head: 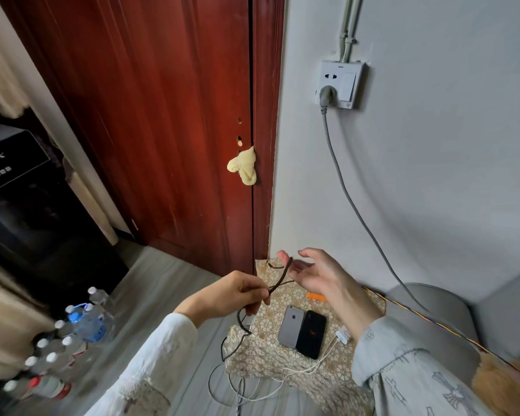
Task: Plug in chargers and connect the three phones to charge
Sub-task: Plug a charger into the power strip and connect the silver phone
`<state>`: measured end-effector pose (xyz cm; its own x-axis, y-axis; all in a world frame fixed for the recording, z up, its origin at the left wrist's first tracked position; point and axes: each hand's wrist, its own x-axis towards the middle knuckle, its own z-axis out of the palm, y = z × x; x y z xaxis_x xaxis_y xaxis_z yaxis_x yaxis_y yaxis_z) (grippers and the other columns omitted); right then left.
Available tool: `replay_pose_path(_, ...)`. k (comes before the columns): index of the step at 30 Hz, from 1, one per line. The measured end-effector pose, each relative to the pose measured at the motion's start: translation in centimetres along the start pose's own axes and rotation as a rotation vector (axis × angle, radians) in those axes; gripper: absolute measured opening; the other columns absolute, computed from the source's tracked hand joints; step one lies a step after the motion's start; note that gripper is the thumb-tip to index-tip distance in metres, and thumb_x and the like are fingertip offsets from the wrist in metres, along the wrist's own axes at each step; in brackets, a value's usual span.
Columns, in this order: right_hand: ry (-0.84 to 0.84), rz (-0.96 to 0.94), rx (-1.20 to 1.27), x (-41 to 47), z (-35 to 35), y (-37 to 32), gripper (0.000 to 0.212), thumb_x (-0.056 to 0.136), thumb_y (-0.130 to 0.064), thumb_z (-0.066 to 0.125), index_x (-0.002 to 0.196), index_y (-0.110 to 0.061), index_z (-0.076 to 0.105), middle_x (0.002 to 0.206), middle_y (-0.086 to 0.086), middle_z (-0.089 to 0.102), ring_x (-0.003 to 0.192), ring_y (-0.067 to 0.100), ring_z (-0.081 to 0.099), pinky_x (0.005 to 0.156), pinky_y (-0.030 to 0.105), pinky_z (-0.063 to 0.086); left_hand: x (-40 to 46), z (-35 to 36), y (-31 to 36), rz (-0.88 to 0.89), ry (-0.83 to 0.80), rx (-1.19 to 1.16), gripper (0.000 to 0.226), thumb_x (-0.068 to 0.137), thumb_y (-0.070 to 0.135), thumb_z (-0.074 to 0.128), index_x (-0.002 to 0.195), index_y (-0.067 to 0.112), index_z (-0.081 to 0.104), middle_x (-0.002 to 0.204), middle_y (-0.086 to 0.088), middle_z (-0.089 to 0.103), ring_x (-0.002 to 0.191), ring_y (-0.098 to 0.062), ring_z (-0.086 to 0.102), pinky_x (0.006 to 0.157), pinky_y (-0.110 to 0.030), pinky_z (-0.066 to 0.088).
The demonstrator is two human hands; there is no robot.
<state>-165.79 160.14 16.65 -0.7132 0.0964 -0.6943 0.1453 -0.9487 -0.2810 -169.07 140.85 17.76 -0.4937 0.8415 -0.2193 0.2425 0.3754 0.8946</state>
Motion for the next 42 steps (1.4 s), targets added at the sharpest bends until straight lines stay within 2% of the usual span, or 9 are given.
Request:
replay_pose_path(5,0.033,0.117,-0.039,0.7,-0.1,0.6,0.017,0.095,-0.011,0.045,0.089,0.005,0.051,0.061,0.021,0.064,0.037,0.016,0.055,0.037,0.019,0.048,-0.6,-0.8,-0.4,-0.058,-0.085,0.118,0.019,0.092,0.020,0.049,0.080,0.017,0.063,0.055,0.011,0.059,0.054,0.002,0.054,0.062,-0.009,0.041)
replay_pose_path(7,0.055,0.038,-0.174,0.7,-0.1,0.6,0.022,0.096,-0.010,0.045,0.081,0.003,0.052,0.062,0.015,0.062,0.030,0.010,0.051,0.034,0.014,0.044,-0.7,-1.2,-0.6,-0.075,-0.067,0.095,0.019,0.091,0.020,0.052,0.079,0.020,0.066,0.055,0.013,0.063,0.057,0.004,0.057,0.063,-0.006,0.042)
replay_pose_path(13,-0.168,-0.147,-0.708,-1.5,-0.2,0.4,0.016,0.093,-0.007,0.047,0.094,-0.003,0.062,0.072,0.008,0.062,0.060,0.018,0.061,0.052,0.027,0.053,0.0,-1.3,-2.0,-0.264,0.317,-0.091,0.027,0.094,0.026,0.045,0.103,0.011,0.065,0.091,-0.001,0.070,0.080,-0.008,0.066,0.076,-0.022,0.053)
replay_pose_path(18,-0.282,-0.252,-1.125,-3.6,0.0,2.0,0.014,0.092,-0.010,0.052,0.092,-0.009,0.066,0.071,0.005,0.068,0.063,0.018,0.067,0.061,0.028,0.056,2.1,-2.1,0.9,-0.109,0.488,-0.336,0.057,0.089,0.038,0.050,0.135,0.009,0.037,0.124,-0.008,0.060,0.104,-0.011,0.061,0.085,-0.028,0.051)
replay_pose_path(24,-0.364,-0.262,-1.266,-4.6,0.0,2.8,0.011,0.091,-0.011,0.055,0.093,-0.009,0.066,0.070,0.006,0.066,0.062,0.020,0.068,0.060,0.028,0.056,3.2,-2.7,4.3,0.068,0.669,-0.388,0.018,0.087,0.017,0.058,0.102,0.009,0.063,0.089,-0.010,0.070,0.081,-0.020,0.066,0.071,-0.028,0.058)
replay_pose_path(28,-0.373,-0.219,-1.318,-4.8,-0.5,2.5,0.010,0.090,-0.011,0.057,0.093,-0.010,0.067,0.073,0.010,0.067,0.064,0.023,0.069,0.059,0.028,0.056,2.9,-2.1,3.8,0.078,0.596,-0.372,0.007,0.084,0.021,0.062,0.091,0.024,0.061,0.089,-0.006,0.070,0.078,-0.014,0.067,0.071,-0.024,0.056)
replay_pose_path(33,-0.387,-0.190,-1.381,-4.5,-1.3,2.2,0.010,0.090,-0.013,0.057,0.089,-0.012,0.067,0.079,0.011,0.069,0.070,0.022,0.069,0.071,0.033,0.058,3.0,-1.4,3.1,0.082,0.633,-0.357,0.011,0.087,0.008,0.056,0.083,0.011,0.065,0.065,0.002,0.069,0.058,-0.007,0.066,0.062,-0.019,0.057)
replay_pose_path(38,-0.268,-0.476,-1.378,-4.2,-0.5,0.5,0.028,0.090,-0.031,0.054,0.111,-0.015,0.062,0.104,0.003,0.067,0.091,0.013,0.066,0.088,0.032,0.053,2.3,-1.2,2.2,0.007,0.522,-0.384,0.016,0.086,0.008,0.058,0.076,0.013,0.069,0.061,0.004,0.072,0.061,-0.013,0.068,0.067,-0.026,0.059)
replay_pose_path(42,-0.246,-0.651,-1.315,-4.5,1.7,0.0,0.008,0.083,-0.039,0.061,0.086,-0.034,0.067,0.097,-0.018,0.066,0.075,-0.002,0.064,0.068,0.019,0.051,2.1,-0.2,1.9,-0.049,0.329,-0.398,0.010,0.084,0.010,0.061,0.084,0.004,0.069,0.066,0.000,0.074,0.063,-0.015,0.069,0.066,-0.028,0.059)
